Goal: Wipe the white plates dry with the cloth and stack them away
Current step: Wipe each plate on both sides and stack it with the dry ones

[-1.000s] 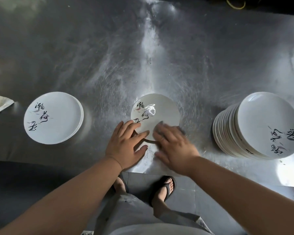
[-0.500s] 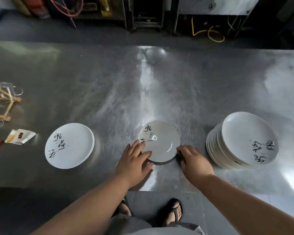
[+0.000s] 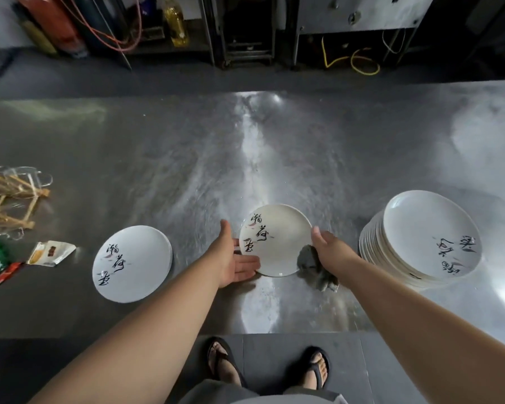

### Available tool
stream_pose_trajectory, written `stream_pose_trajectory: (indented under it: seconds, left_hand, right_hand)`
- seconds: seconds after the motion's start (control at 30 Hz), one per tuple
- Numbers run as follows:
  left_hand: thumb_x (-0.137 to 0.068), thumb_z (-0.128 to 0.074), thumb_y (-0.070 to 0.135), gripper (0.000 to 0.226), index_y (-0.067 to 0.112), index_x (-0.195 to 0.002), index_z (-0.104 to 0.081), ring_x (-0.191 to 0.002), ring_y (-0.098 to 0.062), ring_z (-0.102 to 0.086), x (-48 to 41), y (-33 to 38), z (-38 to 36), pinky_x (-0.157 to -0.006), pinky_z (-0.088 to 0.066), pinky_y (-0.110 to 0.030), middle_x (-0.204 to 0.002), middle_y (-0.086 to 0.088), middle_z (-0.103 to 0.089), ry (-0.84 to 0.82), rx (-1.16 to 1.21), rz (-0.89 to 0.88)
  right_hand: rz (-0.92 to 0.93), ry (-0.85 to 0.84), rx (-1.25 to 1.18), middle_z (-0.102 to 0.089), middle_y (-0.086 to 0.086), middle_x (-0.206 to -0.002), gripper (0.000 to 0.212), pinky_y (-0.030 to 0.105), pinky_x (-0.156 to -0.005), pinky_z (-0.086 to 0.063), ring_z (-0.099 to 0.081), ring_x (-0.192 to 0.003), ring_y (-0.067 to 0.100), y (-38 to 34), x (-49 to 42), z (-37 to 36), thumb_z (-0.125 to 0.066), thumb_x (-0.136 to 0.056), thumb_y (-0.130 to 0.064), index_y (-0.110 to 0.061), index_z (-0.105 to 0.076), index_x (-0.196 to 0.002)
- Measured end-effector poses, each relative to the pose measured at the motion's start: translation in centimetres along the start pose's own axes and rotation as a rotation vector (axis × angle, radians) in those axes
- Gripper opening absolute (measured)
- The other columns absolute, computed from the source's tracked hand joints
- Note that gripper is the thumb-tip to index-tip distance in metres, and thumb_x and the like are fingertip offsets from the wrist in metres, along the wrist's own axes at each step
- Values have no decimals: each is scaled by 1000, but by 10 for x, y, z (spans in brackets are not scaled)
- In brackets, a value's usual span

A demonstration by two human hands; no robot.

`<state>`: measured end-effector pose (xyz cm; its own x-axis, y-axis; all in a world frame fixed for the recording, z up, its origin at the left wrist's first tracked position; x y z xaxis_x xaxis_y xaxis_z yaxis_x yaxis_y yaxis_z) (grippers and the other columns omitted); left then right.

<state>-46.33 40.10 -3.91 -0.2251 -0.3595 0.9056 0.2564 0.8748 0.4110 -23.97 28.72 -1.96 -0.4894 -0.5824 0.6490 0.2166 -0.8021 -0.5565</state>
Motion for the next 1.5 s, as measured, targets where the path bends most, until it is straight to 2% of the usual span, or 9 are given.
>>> stream_pose_trajectory:
  seconds: [0.07, 0.17, 0.33, 0.5, 0.63, 0.8, 1.03, 1.23, 1.5]
  left_hand:
    - [-99, -35, 75, 70, 12, -121, -56, -100, -38, -75, 5, 3, -1, -76, -62, -46, -114, -25, -74, -36, 162, -59]
    - [-108, -53, 19, 22, 12, -129, -57, -90, -30, -73, 16, 4, -2, -59, -62, -39, -118, -15, -70, -73, 283, -147]
    - [-104, -51, 0, 41, 28, -135, -53, -103, -29, -71, 35, 5, -1, -64, -61, -42, -127, -11, -68, -80, 208, -292]
    - [-106, -48, 2, 34, 22, -127, -65, -99, -29, -73, 56, 14, 2, -83, -61, -52, -117, -10, -76, -187, 193, -351]
    - [-104, -50, 2, 30, 19, -124, -65, -85, -27, -71, 85, 25, -8, -67, -62, -42, -109, -11, -74, -278, 214, -416]
    - [-106, -47, 2, 30, 13, -129, -61, -80, -25, -75, 115, 45, -17, -58, -60, -37, -108, -16, -75, -337, 211, -518]
    - [-104, -50, 4, 35, 17, -135, -59, -94, -31, -74, 133, 51, -17, -74, -62, -44, -123, -20, -72, -370, 141, -570]
    - [-104, -48, 2, 35, 17, -134, -60, -86, -26, -75, 137, 63, -7, -68, -62, -39, -115, -16, -75, -335, 205, -584]
    - [-103, -48, 2, 36, 16, -135, -58, -91, -28, -75, 145, 63, -6, -73, -64, -44, -121, -16, -73, -355, 223, -606]
  right_hand:
    - [28, 27, -211, -66, 3, -124, 61, 42, -107, -45, -59, -113, 24, 7, 10, -2, -25, -106, -66, -26, -60, -137]
    - [94, 31, -249, -73, 4, -106, 42, 43, -91, -57, -68, -93, 21, 9, 22, -1, -35, -106, -61, -32, -65, -111]
    - [54, 28, -2, -69, -5, -96, 28, 31, -51, -52, -68, -65, 23, 6, 32, 11, -58, -100, -42, -30, -52, -124]
    - [259, 306, -186, -66, -14, -102, 34, 45, -86, -60, -69, -90, 21, -30, 51, 36, -68, -94, -35, -31, -58, -126]
    - [808, 261, -42, -55, -26, -135, 48, 23, -104, -44, -52, -125, -6, -84, 107, 16, -67, -97, -22, -31, -54, -142]
    - [1255, 225, 521, -9, 12, -175, 87, 50, -128, -23, -10, -161, 31, -82, 146, -25, -47, -101, -66, -11, -24, -165]
    - [1043, 346, 673, 5, 9, -175, 102, 56, -127, -20, 7, -162, 29, -122, 108, 7, -19, -97, -83, -10, -12, -167]
    - [1173, 182, 697, 10, 7, -175, 103, 53, -128, -18, 7, -162, 30, -106, 145, -27, -32, -96, -82, -10, -14, -167]
    - [1056, 337, 661, 8, 7, -175, 100, 57, -128, -17, 9, -161, 30, -127, 122, 7, -27, -97, -80, -9, -16, -167]
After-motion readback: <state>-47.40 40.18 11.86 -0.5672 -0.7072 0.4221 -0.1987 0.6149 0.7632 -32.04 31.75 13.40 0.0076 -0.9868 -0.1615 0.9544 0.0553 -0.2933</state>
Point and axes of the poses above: each hand's wrist, its own x-axis away from the middle knuckle, its own z-axis out of the back of the hand, y = z × x, the point moved 6 cm from there along -x, towards the middle knuckle
